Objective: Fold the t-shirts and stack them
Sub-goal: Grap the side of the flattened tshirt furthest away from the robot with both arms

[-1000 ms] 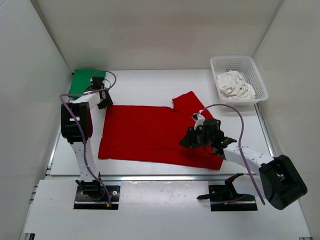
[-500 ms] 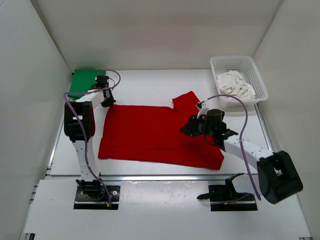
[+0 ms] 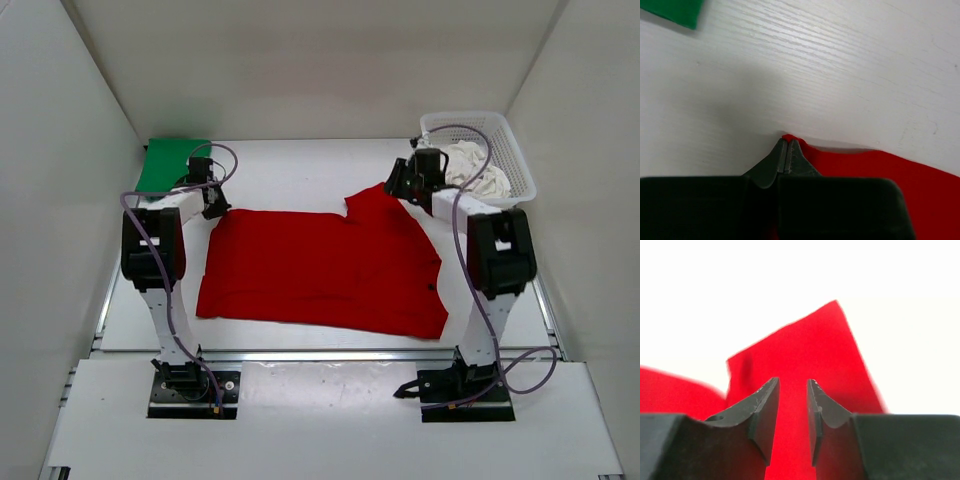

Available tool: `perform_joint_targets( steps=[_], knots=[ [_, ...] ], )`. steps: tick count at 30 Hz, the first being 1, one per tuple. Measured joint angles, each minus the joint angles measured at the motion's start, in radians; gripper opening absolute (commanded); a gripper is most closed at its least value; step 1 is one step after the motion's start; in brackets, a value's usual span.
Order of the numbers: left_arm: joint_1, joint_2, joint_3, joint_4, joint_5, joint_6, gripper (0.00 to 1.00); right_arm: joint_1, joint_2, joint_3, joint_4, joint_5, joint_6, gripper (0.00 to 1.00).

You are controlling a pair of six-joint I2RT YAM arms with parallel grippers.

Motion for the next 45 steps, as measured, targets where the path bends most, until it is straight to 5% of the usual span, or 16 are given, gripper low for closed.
perform_joint_targets(
  steps=[12, 23, 38, 45],
  knots=[
    [0.000, -0.026, -0.024, 0.054, 0.053, -0.022, 0.00, -0.001, 0.434, 0.582, -0.356, 0.138, -0.119, 0.42],
    [0.001, -0.026, -0.030, 0.062, 0.071, -0.029, 0.00, 0.020, 0.684, 1.078, -0.674, 0.155, -0.163, 0.30],
    [0.002, -0.026, -0.031, 0.079, 0.084, -0.037, 0.00, 0.052, 0.701, 1.134, -0.791, 0.250, -0.167, 0.42],
    [0.002, -0.026, -0.031, 0.081, 0.090, -0.037, 0.00, 0.035, 0.701, 1.141, -0.821, 0.264, -0.182, 0.40]
  ],
)
